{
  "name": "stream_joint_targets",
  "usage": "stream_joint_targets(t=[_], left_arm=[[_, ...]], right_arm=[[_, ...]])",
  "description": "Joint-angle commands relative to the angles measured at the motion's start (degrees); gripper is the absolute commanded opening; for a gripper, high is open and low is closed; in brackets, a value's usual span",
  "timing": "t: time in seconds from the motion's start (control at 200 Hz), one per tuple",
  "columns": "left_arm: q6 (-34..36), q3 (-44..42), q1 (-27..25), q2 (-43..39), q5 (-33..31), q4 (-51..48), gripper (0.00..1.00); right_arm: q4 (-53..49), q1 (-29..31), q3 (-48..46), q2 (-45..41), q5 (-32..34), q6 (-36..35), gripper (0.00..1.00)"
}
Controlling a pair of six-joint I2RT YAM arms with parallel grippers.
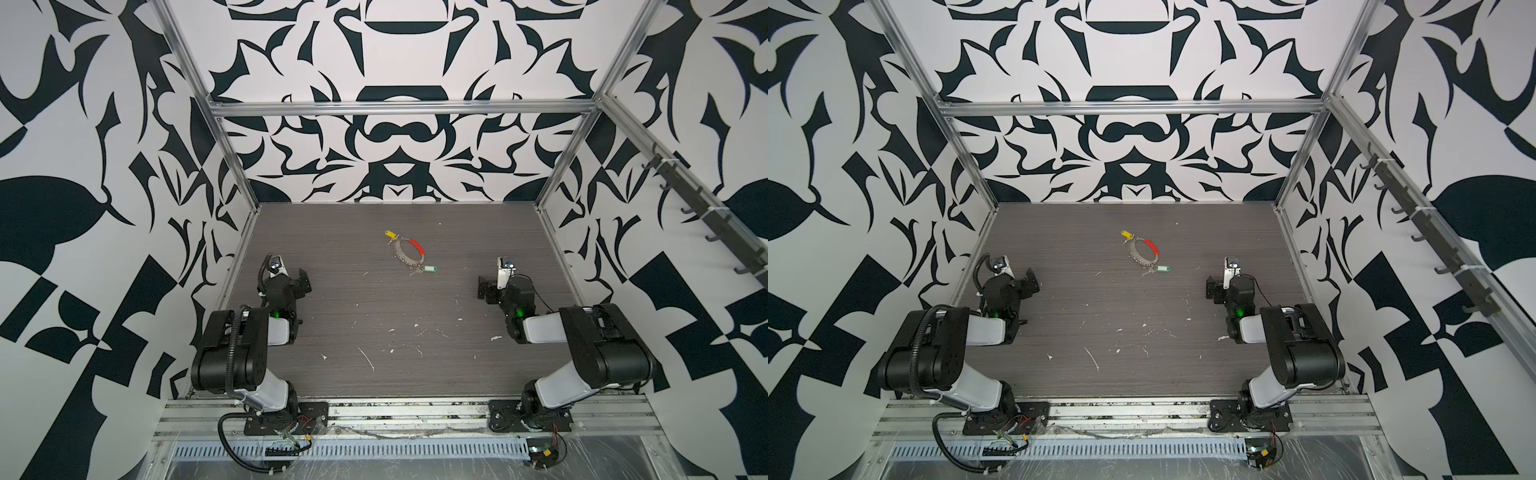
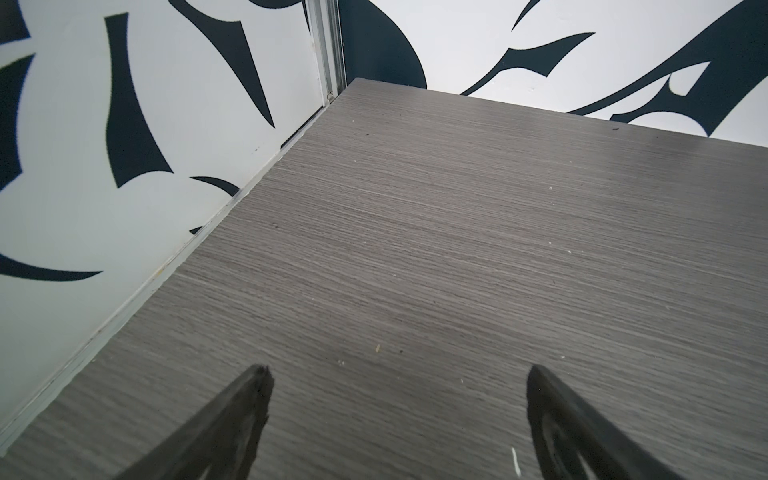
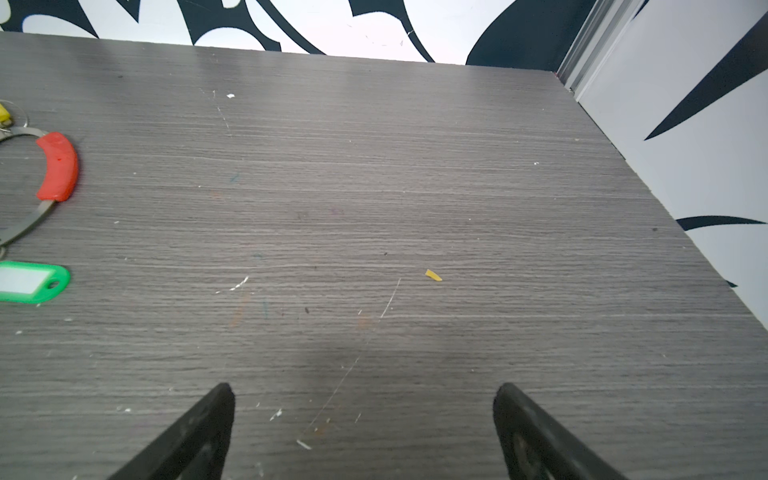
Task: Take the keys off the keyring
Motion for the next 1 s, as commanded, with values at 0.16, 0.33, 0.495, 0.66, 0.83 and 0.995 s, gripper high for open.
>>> stream_joint_targets(t=[0.16,0.33,0.495,0.66,0.83,0.995], left_arm=[[-0.56,1.04,0.0,0.53,-0.63,2.07,0.99],[-0.52,1.05,0.0,0.61,-0.63,2.03,0.99],[-0.51,1.26,0.04,0.7,-0.65,1.79,0.99],[-0.44,0.62,-0.17,-0.76,-0.28,2.36,0.99],[-1.38,5.59,-0.57,-9.77,-0.1,-16.62,0.99],[-4.23,10.33,-0.57,-14.63,-0.34,-28.08,0.99]], right_arm=[[2.23,-0.18,1.32,-0.22,0.57,-0.07,1.0],[2.17,-0.22,1.4,-0.22,0.45,-0.33,1.0],[1.58,-0.15,1.78,0.06,1.49,-0.13,1.0],[1.3,-0.15,1.45,-1.94,2.99,1.08,1.0],[-11.86,0.37,5.51,-7.46,8.48,2.95,1.0],[-27.58,1.54,13.33,-8.1,14.11,7.54,1.0]])
